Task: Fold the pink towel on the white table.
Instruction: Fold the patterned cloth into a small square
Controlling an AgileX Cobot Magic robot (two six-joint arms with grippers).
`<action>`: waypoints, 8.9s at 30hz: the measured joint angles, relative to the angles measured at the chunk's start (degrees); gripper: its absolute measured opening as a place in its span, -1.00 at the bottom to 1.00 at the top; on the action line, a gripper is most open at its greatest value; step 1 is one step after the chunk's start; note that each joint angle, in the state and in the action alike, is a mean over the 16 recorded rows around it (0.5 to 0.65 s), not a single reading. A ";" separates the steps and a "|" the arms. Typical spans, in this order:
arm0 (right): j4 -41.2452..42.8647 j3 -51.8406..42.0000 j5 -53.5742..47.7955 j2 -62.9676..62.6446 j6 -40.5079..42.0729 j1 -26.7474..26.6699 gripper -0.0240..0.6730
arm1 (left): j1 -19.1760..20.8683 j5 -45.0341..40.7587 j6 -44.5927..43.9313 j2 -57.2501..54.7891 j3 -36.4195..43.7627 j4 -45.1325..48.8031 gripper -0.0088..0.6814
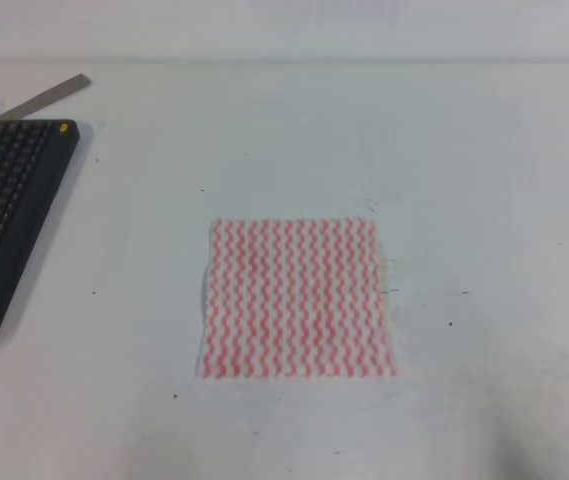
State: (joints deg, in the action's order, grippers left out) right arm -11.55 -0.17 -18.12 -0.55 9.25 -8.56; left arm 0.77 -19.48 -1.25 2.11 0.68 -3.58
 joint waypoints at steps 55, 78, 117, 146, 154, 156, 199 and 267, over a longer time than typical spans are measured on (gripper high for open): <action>-38.83 12.43 3.19 15.20 3.28 0.01 -0.98 | -0.03 1.71 -0.74 -17.68 -19.15 -25.72 -0.98; -36.03 27.24 -14.07 46.06 9.78 -0.01 -0.98 | -1.31 -15.72 -29.37 -57.25 -37.95 -40.72 -0.98; -46.34 39.56 -7.96 80.11 14.16 -18.89 -0.29 | -24.92 1.50 -36.71 -73.42 -38.10 -51.34 -0.98; -48.87 43.10 -2.94 95.49 11.99 -18.88 -0.18 | -24.92 1.42 -36.76 -73.40 -38.08 -51.44 -0.98; -48.98 45.17 -2.90 98.48 12.10 -18.88 -0.18 | -24.92 1.07 -36.76 -73.40 -38.09 -51.43 -0.98; -49.05 45.64 -2.89 99.10 12.12 -18.88 -0.18 | -24.92 1.02 -36.76 -73.44 -38.09 -51.41 -0.98; -47.22 48.06 -4.19 103.11 12.09 -18.78 -0.96 | -24.90 -0.38 -41.82 -73.11 -38.06 -51.45 -0.98; -81.66 51.86 -9.75 97.35 38.85 -15.06 -0.97 | -25.26 -6.82 -128.61 -90.64 -38.08 -93.70 0.39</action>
State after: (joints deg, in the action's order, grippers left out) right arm -93.21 51.69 -27.87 96.80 48.10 -23.62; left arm -24.49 -26.30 -129.87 -88.54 -37.41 -97.28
